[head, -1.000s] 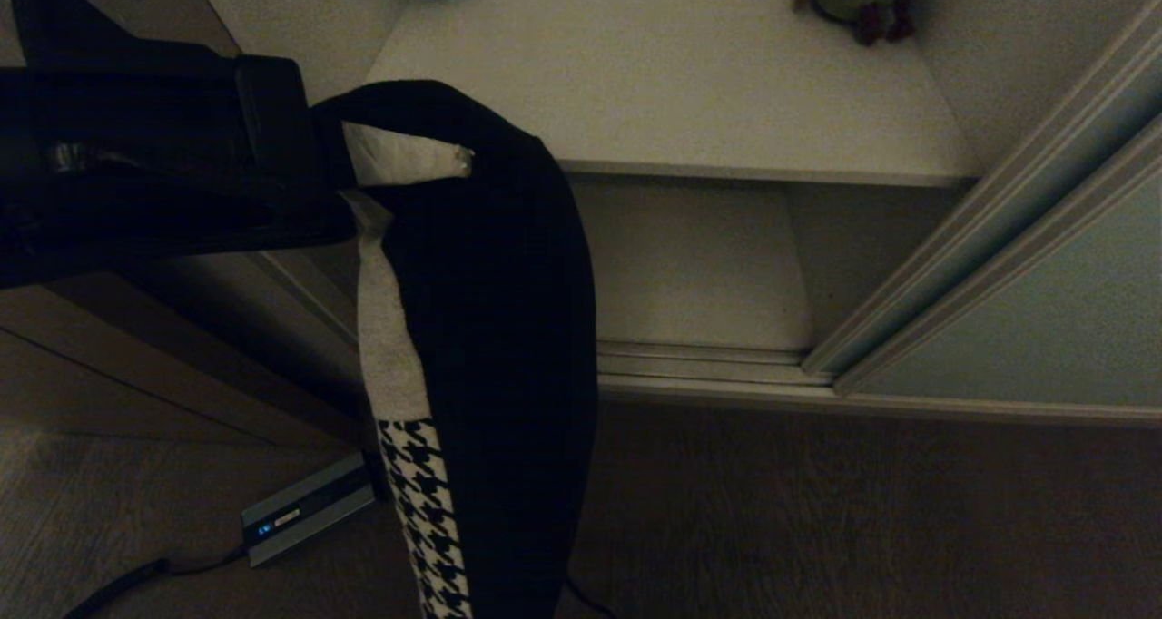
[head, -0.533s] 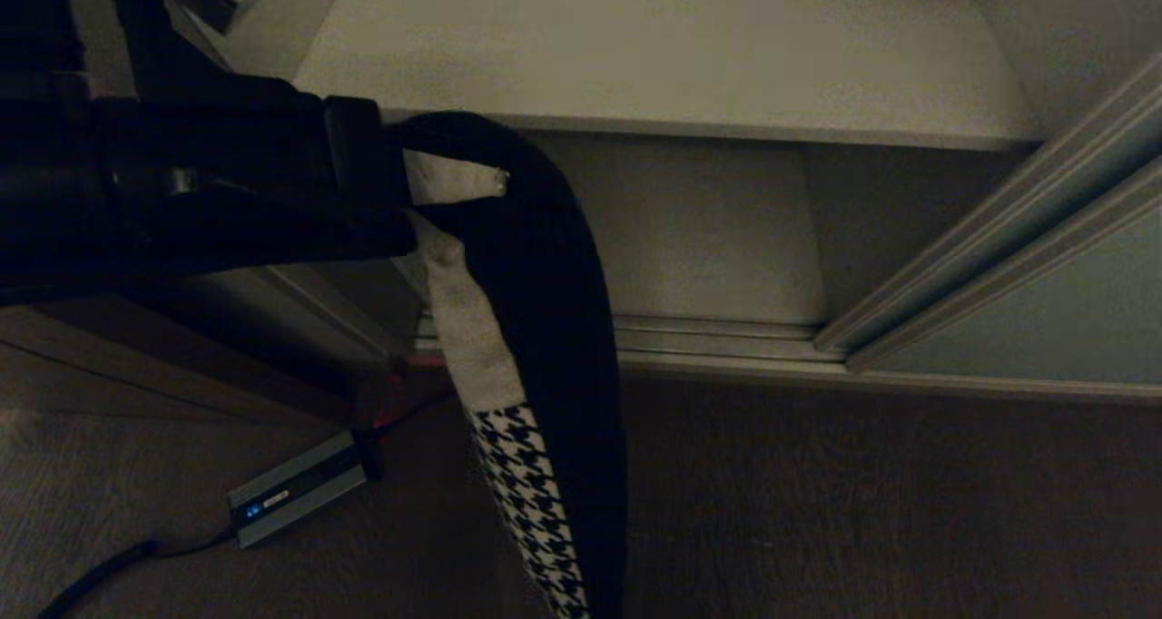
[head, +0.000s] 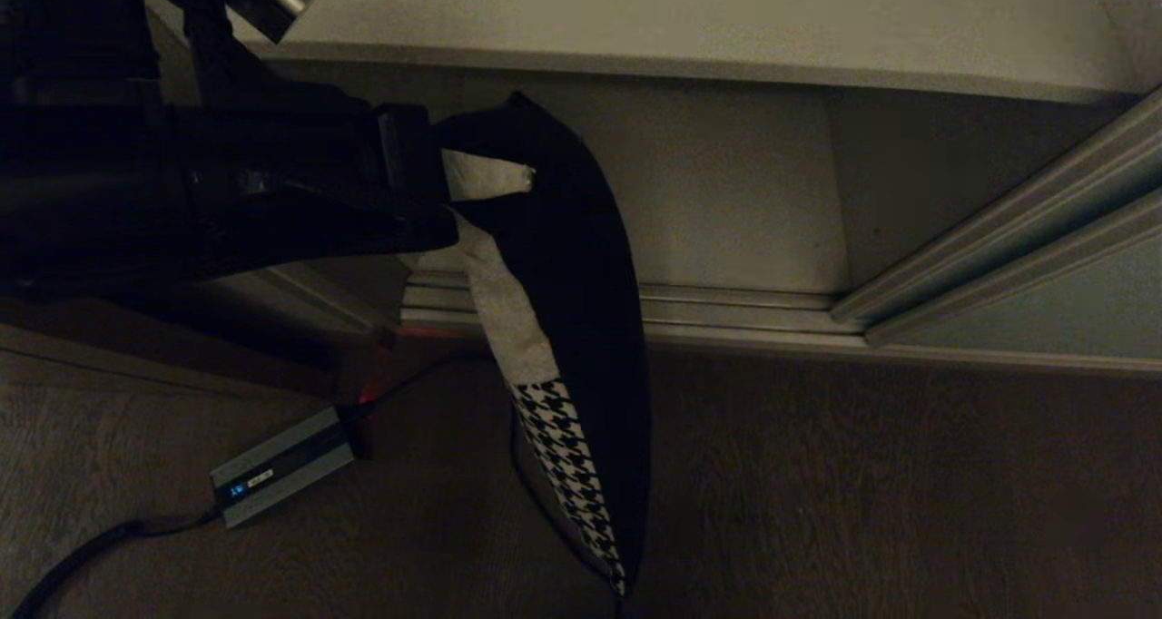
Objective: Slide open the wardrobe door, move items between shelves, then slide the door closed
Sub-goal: Place the pillow on the lower shelf
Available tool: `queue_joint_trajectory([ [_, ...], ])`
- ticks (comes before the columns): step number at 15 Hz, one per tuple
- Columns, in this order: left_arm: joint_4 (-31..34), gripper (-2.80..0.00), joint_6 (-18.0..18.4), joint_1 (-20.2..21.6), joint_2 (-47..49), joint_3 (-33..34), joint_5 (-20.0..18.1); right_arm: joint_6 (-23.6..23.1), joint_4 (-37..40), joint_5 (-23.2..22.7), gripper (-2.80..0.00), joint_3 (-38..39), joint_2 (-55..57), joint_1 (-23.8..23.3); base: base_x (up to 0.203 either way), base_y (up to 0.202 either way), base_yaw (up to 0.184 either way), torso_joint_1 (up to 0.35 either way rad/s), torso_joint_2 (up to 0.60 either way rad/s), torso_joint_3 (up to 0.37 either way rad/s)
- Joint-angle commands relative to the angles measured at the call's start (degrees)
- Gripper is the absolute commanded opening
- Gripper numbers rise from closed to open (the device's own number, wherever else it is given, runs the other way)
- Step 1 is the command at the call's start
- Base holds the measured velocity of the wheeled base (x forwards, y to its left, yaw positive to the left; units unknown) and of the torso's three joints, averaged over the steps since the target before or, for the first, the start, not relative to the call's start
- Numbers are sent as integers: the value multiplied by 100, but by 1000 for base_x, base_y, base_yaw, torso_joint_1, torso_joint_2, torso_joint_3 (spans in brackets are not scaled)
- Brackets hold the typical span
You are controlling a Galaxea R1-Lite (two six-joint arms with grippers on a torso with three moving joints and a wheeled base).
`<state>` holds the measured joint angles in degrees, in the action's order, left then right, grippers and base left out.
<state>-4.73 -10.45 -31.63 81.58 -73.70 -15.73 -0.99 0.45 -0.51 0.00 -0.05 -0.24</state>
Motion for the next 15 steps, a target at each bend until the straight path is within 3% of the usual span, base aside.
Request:
queue_joint_trajectory([
  [1, 24, -280, 16, -14, -6, 80, -9, -6, -1, -2, -280, 26, -4, -2, 0, 0, 0, -2, 3, -202],
  [5, 25, -280, 104, -247, -118, 300, 166, -3, -1, -2, -280, 26, -4, -2, 0, 0, 0, 0, 5, -199],
  [11, 7, -280, 192, -273, -55, 384, 306, -5, -1, -2, -280, 26, -2, -2, 0, 0, 0, 1, 3, -195],
  [15, -347, -280, 176, -273, 87, 446, 342, -5, -1, -2, -280, 25, -4, -2, 0, 0, 0, 2, 4, -198],
])
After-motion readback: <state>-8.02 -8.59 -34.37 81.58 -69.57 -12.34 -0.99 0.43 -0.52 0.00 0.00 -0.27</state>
